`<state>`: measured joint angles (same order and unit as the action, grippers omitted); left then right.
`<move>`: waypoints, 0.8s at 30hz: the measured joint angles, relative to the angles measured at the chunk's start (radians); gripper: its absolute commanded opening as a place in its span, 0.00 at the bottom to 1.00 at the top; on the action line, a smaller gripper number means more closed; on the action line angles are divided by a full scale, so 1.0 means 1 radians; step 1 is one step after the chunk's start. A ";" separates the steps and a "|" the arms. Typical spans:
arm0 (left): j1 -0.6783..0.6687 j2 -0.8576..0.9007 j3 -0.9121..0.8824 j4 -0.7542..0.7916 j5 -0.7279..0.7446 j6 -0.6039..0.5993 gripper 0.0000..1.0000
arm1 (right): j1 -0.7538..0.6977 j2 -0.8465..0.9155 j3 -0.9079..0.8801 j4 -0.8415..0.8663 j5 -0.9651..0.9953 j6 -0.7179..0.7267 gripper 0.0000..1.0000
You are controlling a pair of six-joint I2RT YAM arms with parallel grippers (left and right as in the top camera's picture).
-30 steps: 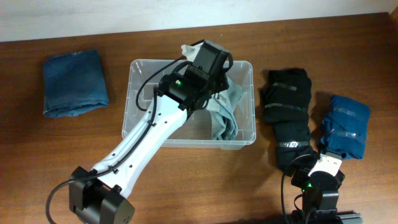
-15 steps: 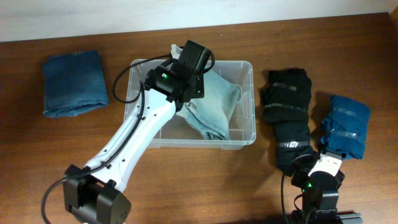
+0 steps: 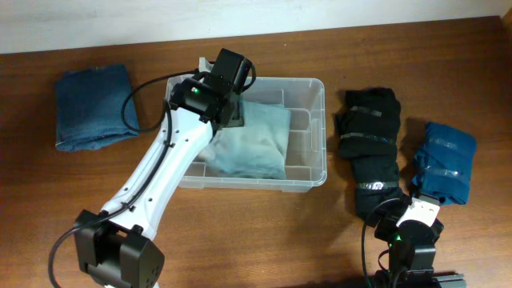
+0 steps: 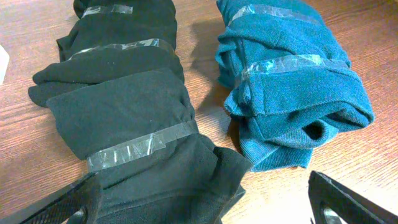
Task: Pack container
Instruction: 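Carry the jeans over the bin and lower them inside, left gripper, then release and move the left gripper to the dark-blue jeans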
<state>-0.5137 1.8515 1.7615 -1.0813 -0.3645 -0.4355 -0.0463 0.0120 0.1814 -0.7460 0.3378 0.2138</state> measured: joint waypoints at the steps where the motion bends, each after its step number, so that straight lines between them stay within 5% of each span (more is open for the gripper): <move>1: 0.000 0.000 0.000 -0.004 -0.011 -0.003 1.00 | 0.000 0.000 0.000 0.000 0.000 0.001 0.98; 15: 0.090 -0.006 0.013 -0.044 -0.211 0.026 1.00 | 0.000 0.000 0.000 0.000 0.000 0.000 0.98; 24: 0.477 -0.080 0.188 -0.032 0.079 0.085 1.00 | 0.000 0.000 0.000 0.000 0.000 0.001 0.98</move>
<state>-0.0364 1.7718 1.9495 -1.1137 -0.2859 -0.3508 -0.0463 0.0120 0.1814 -0.7460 0.3378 0.2146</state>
